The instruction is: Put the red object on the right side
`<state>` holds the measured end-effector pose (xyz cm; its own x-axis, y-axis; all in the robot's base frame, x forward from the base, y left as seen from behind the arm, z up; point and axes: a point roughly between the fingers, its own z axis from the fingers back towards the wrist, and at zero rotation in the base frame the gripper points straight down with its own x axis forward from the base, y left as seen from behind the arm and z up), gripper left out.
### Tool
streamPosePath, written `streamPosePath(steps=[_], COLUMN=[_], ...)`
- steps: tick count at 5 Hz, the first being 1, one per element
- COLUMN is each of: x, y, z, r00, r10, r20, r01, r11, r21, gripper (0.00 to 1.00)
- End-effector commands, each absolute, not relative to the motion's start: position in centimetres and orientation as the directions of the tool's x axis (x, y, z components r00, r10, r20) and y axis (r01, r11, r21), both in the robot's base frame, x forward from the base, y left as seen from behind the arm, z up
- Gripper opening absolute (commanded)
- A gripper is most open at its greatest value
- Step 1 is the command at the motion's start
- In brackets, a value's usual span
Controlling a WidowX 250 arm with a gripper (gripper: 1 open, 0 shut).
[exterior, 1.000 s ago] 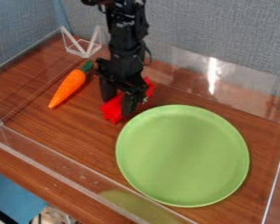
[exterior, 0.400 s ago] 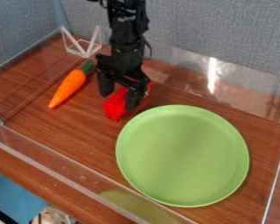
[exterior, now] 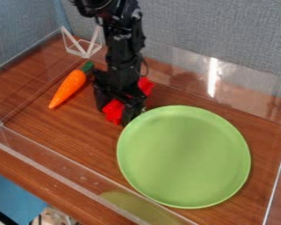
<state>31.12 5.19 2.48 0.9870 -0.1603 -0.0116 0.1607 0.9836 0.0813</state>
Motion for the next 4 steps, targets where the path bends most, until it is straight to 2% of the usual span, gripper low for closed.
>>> streamPosePath(steps=[1, 3, 4], x=[30.4, 31.2, 32.0], y=[5.2, 3.0, 3.9], z=[3.6, 3.9, 3.7], r00=[0.986, 0.962, 0.974], r10=[-0.164, -0.273, -0.227], r20=[0.025, 0.008, 0.005], r01=[0.161, 0.27, 0.224], r11=[0.981, 0.955, 0.965], r21=[0.104, 0.125, 0.133], gripper=[0.0, 0.0, 0.0])
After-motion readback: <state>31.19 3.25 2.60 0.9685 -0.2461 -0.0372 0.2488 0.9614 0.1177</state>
